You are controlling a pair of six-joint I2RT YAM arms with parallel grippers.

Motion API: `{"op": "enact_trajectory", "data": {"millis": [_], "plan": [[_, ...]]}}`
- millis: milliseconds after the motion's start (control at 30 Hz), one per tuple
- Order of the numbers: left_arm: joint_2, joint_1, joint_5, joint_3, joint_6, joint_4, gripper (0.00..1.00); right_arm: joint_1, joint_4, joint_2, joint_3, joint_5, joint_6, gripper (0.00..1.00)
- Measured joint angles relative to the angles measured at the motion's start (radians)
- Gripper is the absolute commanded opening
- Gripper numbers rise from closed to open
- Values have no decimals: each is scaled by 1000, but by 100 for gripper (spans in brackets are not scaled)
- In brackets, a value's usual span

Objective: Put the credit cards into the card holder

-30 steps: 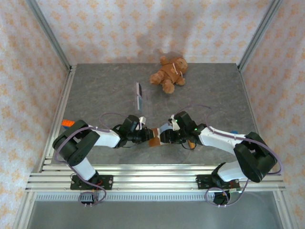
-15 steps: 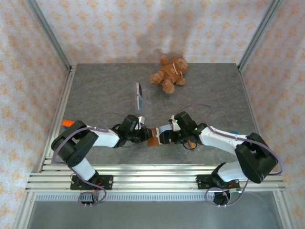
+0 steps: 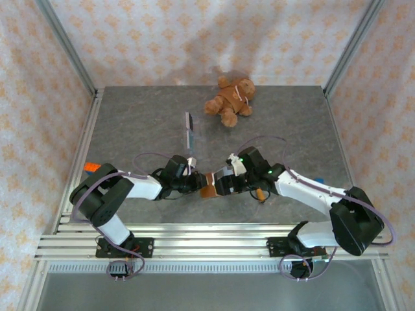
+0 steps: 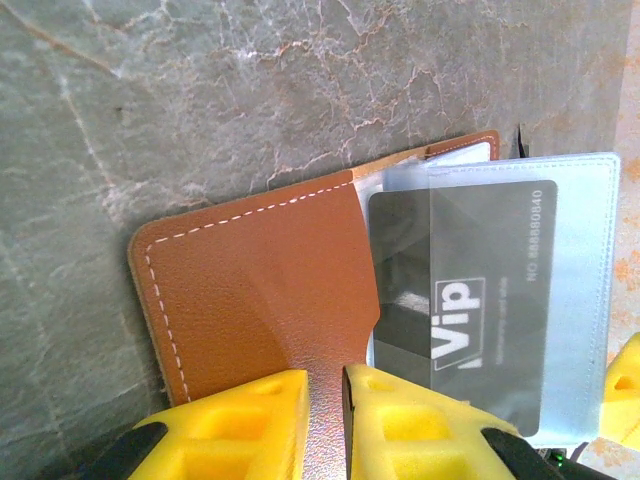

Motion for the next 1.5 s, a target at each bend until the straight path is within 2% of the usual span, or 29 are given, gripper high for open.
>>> {"op": "enact_trajectory", "data": {"millis": [133,233,433,667,733,967,1233,1267,1400,1500], "plan": [[10,1,6,0,-3,18,21,0,-6,2,5,4,-1,80],[20,2,11,0,-4,38,21,0,-12,2,8,11,-4,76],[35,2,24,-3,-11,74,21,10,26,17,8,-25,9,61],[42,8,29,-26,-33,128,21,66,93,97,30,-72,29,36],[42,10,30,-36,-42,148,23,66,96,103,30,-71,32,32],[40,32,53,-62,-67,194,25,66,94,105,30,-39,30,31],[-3,66,51,-80,-69,144,25,66,-2,82,31,194,31,31],[-13,67,49,-80,-63,124,25,66,-14,82,31,222,31,34],[-47,72,38,-79,-35,51,25,67,-35,82,31,275,30,57],[-49,72,35,-69,-18,25,25,79,-36,84,34,281,15,65]]}}
